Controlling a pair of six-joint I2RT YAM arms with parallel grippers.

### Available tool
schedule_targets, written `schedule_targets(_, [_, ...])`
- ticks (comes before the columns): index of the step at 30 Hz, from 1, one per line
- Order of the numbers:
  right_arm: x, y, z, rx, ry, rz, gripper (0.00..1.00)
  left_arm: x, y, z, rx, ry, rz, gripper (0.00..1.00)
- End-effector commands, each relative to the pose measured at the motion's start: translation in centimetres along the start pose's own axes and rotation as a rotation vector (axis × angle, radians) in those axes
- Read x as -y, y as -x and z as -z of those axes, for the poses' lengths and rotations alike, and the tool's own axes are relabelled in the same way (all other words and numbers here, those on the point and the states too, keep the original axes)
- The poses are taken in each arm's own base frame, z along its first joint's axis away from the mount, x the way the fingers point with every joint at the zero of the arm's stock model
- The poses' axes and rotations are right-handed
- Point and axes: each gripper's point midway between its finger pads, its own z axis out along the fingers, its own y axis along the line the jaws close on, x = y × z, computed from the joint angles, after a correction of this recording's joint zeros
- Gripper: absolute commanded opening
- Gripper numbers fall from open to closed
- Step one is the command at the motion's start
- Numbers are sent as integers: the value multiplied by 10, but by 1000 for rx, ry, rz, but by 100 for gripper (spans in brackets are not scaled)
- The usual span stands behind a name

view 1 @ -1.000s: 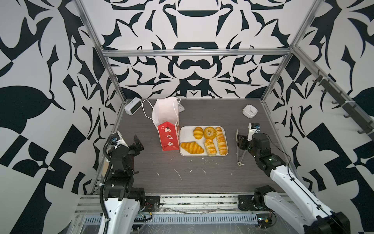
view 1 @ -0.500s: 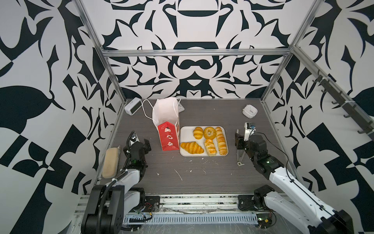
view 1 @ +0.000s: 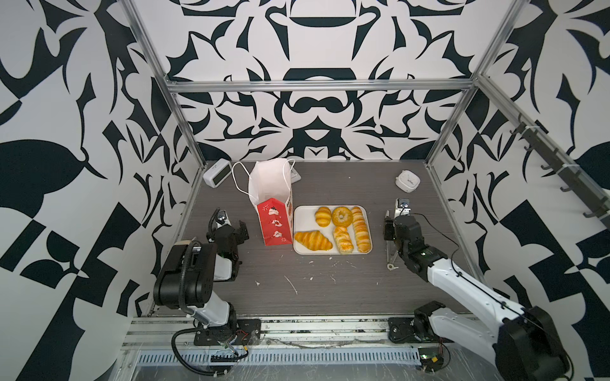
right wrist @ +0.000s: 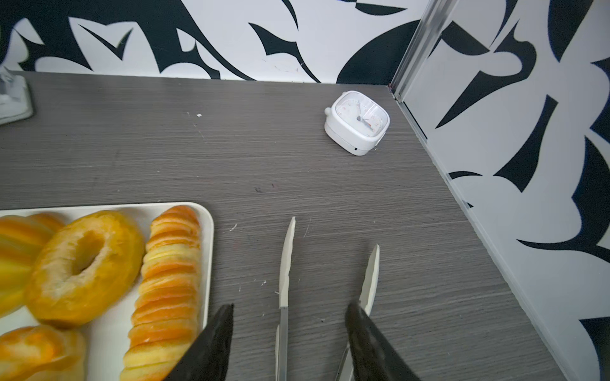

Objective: Take the fake bread out of the paper bag

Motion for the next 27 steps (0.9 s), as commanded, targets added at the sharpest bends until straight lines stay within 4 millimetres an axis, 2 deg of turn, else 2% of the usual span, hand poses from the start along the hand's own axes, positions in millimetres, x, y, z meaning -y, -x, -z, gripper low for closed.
schedule_targets(1, [12,18,-13,120,-110,-11,58,1,32,-10,91,16,24,99])
schedule_targets(4, [7,27,-24,140,-118,67,58,2,28,-11,35,15,36,99])
schedule_targets(7, [10,25,-33,188,-135,102,58,1,30,-12,63,17,27,100])
schedule_targets(13, [22,11,-48,177,-177,137,56,1,30,-11,59,20,33,99])
schedule_targets(17, [24,-12,-57,184,-172,117,55,0,30,-11,60,22,34,99])
schedule_targets(23, [36,-16,-62,180,-163,58,55,0,30,-11,61,24,34,99])
schedule_targets(25, [44,-27,-69,144,-128,-11,56,0,31,-11,61,23,35,99])
schedule_targets(27, [48,-28,-75,167,-132,-7,57,0,30,-11,61,23,34,99])
